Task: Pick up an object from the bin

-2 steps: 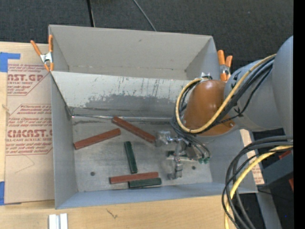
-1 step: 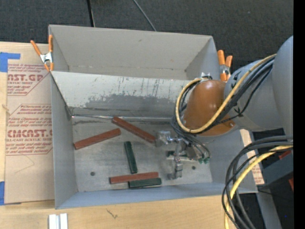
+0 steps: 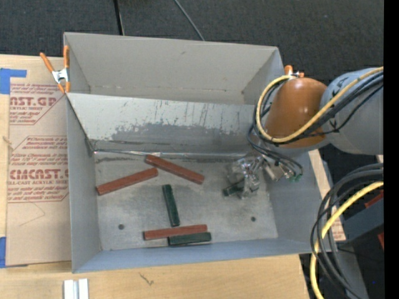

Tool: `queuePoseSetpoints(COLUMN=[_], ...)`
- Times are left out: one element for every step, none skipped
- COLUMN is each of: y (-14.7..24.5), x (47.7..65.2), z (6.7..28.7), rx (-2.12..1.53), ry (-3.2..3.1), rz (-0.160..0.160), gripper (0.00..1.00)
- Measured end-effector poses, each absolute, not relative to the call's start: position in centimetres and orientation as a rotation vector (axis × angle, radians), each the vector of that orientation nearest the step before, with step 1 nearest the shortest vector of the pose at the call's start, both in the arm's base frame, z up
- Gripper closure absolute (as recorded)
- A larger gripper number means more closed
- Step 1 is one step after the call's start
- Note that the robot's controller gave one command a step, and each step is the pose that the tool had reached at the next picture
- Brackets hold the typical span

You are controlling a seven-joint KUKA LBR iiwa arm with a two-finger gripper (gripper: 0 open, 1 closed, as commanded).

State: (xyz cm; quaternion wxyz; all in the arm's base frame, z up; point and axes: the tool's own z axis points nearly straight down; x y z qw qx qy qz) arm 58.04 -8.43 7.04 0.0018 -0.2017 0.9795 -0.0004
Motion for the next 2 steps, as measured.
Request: queuePoseSetpoints(y=[-8.4, -8.9], x=[58.0, 58.8], z=[7.0, 23.8], rx=[-0.633, -0.651], ry=[3.073, 3.064], rz=[-0.001, -0.004], gripper=[1.0, 1.0])
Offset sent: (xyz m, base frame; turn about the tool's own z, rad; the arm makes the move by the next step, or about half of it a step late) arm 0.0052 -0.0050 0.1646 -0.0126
